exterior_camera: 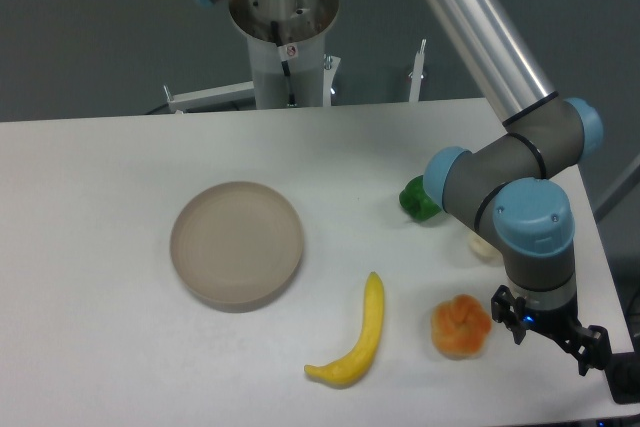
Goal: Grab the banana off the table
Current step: 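Move the open gripper over the yellow banana's stem end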
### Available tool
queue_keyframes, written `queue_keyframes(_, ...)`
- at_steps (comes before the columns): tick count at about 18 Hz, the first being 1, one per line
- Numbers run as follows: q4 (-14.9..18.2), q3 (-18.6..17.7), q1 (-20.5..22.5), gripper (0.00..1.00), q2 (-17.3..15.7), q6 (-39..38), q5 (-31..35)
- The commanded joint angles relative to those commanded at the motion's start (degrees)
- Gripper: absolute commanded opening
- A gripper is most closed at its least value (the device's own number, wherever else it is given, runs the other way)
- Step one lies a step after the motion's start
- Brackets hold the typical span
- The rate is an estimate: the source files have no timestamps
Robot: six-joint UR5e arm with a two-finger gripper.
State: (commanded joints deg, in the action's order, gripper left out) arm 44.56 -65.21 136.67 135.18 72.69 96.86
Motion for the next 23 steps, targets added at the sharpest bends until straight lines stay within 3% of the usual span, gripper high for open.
queue_keyframes(11,-0.53,-1.93,0.0,1.0,-1.49,-3.33,-0.09)
queue_keyframes(15,-0.53,-3.52,-1.4,1.0,-2.99,-11.67,0.0)
queue_keyframes(18,-0.35,-5.79,-2.81,1.0,-4.91,-15.82,0.17)
queue_keyframes(21,-0.18,-11.33,-4.04,1.0,-8.26,-23.71,-1.75)
queue_keyframes(23,2.1,-12.91,-5.27,1.0,-9.49,-24.43,-2.37)
